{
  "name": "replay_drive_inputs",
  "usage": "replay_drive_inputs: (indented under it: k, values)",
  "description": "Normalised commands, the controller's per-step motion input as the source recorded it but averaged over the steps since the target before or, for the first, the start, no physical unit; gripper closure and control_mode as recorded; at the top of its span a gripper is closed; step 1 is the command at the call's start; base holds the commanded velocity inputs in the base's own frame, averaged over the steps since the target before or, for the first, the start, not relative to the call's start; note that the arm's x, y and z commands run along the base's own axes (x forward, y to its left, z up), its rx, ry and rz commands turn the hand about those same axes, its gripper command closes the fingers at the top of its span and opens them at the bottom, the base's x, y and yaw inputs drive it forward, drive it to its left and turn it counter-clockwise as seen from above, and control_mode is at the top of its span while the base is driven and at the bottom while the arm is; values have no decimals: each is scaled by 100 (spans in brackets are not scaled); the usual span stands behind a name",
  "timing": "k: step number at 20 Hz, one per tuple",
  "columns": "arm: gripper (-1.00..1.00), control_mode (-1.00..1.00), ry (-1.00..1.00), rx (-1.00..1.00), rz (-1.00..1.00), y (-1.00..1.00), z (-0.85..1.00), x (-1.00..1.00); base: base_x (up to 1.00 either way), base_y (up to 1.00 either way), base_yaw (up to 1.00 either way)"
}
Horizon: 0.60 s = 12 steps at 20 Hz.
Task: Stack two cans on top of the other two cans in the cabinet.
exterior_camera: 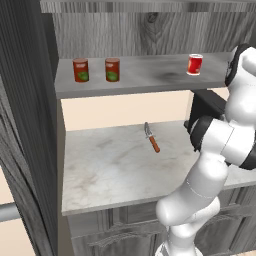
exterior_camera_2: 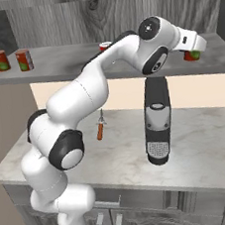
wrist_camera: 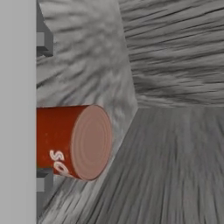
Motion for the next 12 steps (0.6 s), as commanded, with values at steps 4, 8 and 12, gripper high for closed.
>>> replay_drive_inputs:
  k: [4,8,12]
  values:
    - [-100,-100,0,0,0,-18,0,0,0,0,0]
    - [-100,-100,0,0,0,-10,0,0,0,0,0]
    - [-100,-100,0,0,0,-9,0,0,0,0,0]
